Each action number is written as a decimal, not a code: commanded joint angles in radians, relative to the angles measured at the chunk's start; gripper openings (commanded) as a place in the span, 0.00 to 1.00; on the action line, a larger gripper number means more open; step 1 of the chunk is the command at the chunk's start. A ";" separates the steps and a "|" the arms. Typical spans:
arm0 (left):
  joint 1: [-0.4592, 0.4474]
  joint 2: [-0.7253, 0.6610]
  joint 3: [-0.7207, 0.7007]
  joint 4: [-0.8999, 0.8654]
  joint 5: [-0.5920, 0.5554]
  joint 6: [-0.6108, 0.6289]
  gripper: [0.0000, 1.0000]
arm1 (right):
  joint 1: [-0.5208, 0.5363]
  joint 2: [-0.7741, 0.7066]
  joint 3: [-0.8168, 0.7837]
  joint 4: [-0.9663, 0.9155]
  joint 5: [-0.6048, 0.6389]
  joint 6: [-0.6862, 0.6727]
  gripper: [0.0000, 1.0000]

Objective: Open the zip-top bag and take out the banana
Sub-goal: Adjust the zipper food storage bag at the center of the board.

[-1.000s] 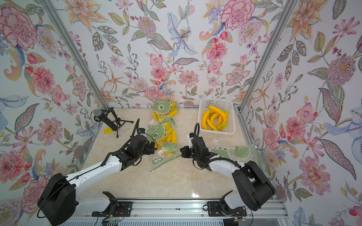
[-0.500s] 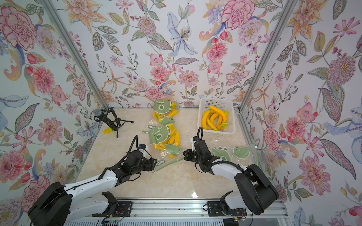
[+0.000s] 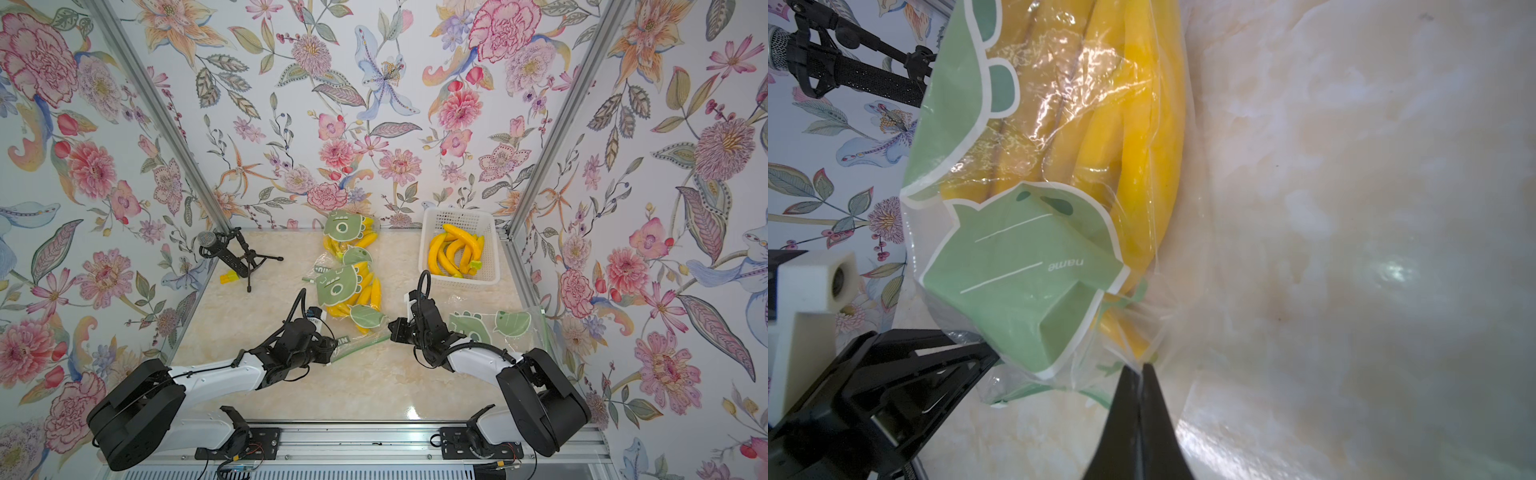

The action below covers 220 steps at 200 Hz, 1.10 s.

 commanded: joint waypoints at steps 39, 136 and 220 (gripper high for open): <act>-0.010 -0.015 0.178 -0.246 -0.091 0.078 0.00 | 0.021 -0.166 -0.027 -0.002 0.080 -0.283 0.41; 0.043 -0.134 0.314 -0.421 -0.018 0.086 0.00 | 0.312 -0.408 -0.128 0.156 0.399 -1.016 0.58; 0.066 -0.175 0.368 -0.483 -0.001 0.113 0.00 | 0.440 -0.351 -0.138 0.252 0.418 -1.231 0.65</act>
